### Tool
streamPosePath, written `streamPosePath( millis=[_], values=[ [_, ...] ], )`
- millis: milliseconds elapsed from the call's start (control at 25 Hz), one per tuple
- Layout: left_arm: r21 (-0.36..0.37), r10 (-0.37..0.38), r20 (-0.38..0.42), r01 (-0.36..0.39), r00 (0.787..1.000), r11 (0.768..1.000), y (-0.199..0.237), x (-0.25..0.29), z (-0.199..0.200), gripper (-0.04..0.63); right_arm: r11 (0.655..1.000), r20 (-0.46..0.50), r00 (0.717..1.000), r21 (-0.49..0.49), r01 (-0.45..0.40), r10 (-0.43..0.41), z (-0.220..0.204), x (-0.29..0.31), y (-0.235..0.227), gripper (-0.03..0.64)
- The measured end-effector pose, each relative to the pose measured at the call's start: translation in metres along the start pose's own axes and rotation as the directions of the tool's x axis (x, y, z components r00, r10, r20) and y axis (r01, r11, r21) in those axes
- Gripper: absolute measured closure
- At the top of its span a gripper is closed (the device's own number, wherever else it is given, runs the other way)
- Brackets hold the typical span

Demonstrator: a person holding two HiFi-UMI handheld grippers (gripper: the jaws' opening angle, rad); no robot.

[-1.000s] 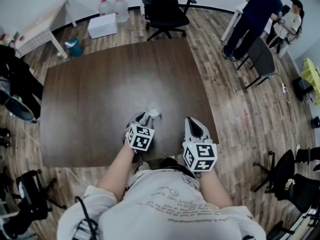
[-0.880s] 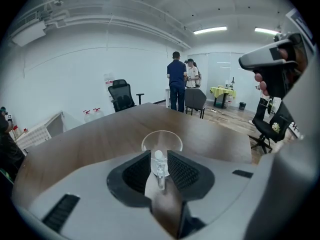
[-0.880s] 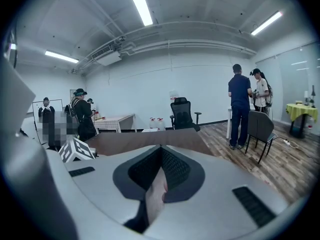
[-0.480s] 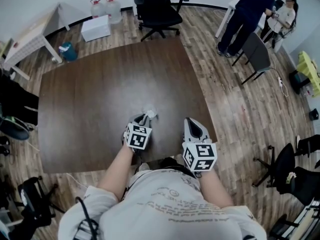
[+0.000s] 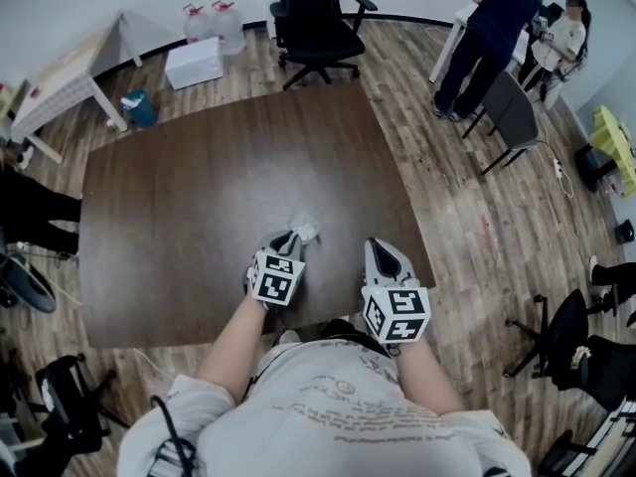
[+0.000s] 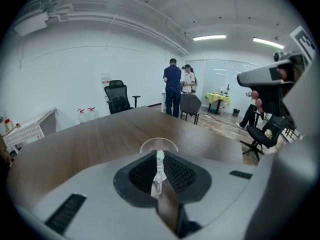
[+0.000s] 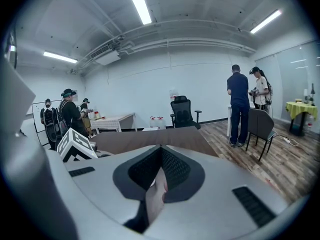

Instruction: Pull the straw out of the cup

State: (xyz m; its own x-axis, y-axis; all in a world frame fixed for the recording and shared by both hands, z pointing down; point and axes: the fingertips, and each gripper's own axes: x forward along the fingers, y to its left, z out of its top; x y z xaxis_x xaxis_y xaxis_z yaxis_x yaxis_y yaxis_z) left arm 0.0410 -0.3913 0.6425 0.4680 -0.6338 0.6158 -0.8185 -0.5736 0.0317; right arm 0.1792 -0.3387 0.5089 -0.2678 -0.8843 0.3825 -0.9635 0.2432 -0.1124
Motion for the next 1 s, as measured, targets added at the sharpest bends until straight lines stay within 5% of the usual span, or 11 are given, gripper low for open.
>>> streamPosePath(
  millis=[400,720,1000],
  values=[
    [-0.026,-0.006,0.145,0.010,0.989,1.000,0.011,-0.060,0.049,0.546,0.999,0.025,0.998,-0.010,-0.052,0.052,0.014,0.015,0.034,0.601],
    [-0.078,0.029,0.325,-0.004,0.945,0.997,0.020,-0.132,0.088,0.546,0.999,0.093,0.995,-0.025,-0.042,0.044,0.029,0.018,0.059,0.601],
    [-0.107,0.070,0.375,-0.032,0.924,0.994,0.030,-0.183,0.085,0.548,0.997,0.134,0.989,-0.047,-0.063,0.068,0.033,0.010,0.091,0.603]
  ],
)
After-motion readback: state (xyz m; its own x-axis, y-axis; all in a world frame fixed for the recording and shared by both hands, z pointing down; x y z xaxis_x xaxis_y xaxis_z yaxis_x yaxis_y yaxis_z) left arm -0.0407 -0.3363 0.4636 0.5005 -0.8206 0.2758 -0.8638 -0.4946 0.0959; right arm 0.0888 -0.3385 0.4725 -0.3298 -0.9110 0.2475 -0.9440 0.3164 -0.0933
